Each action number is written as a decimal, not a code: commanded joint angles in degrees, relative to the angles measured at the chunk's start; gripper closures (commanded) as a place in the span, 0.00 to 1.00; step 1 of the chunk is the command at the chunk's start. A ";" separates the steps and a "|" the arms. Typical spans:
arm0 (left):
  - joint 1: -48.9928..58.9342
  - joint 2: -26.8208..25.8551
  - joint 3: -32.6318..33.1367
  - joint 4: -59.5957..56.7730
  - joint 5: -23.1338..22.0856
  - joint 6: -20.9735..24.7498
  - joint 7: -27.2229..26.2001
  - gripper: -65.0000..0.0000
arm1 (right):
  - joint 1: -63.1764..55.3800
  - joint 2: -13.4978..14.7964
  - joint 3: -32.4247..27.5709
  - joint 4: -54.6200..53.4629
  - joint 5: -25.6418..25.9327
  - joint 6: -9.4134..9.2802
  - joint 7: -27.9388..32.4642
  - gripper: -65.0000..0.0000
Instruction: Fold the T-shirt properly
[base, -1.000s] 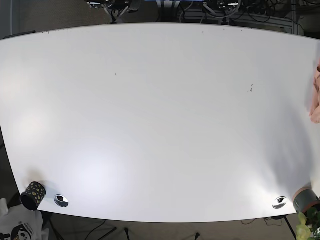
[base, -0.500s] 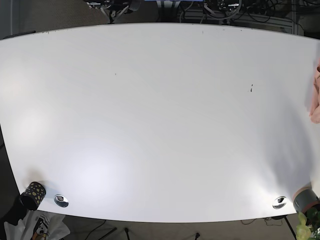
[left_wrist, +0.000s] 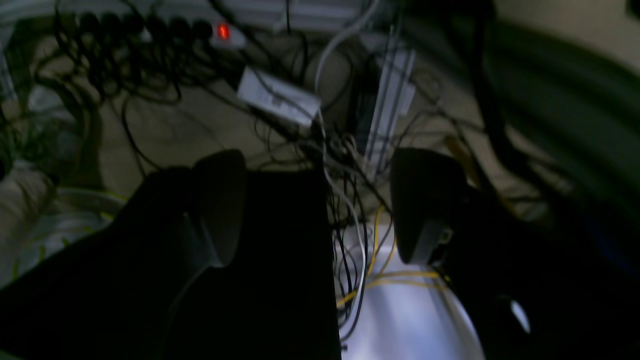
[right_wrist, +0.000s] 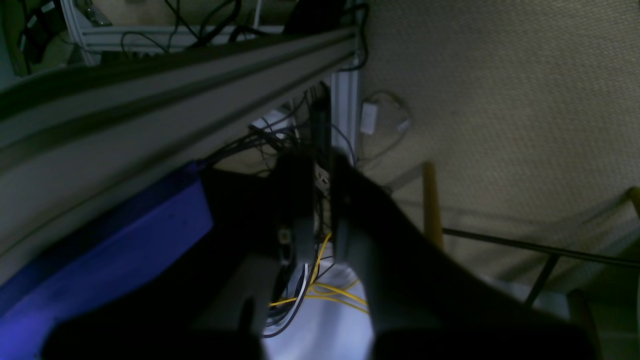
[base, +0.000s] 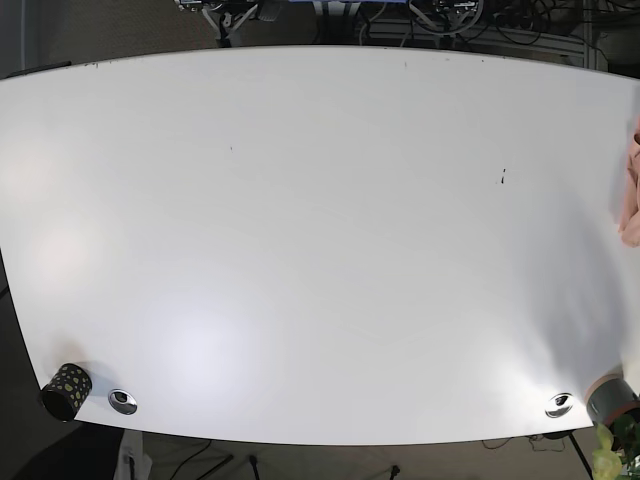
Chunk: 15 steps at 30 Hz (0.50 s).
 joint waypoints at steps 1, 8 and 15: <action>0.11 -0.14 0.15 -0.26 0.11 0.10 -0.09 0.36 | -0.14 0.33 -0.02 0.26 0.14 0.49 0.34 0.93; 0.11 -0.14 0.15 -0.35 0.11 0.10 -0.09 0.36 | -0.31 0.33 -0.02 0.26 0.14 0.49 0.34 0.93; 0.11 -0.14 0.15 -0.35 0.11 0.10 -0.09 0.36 | -1.72 0.33 -0.02 0.35 0.14 0.49 0.34 0.93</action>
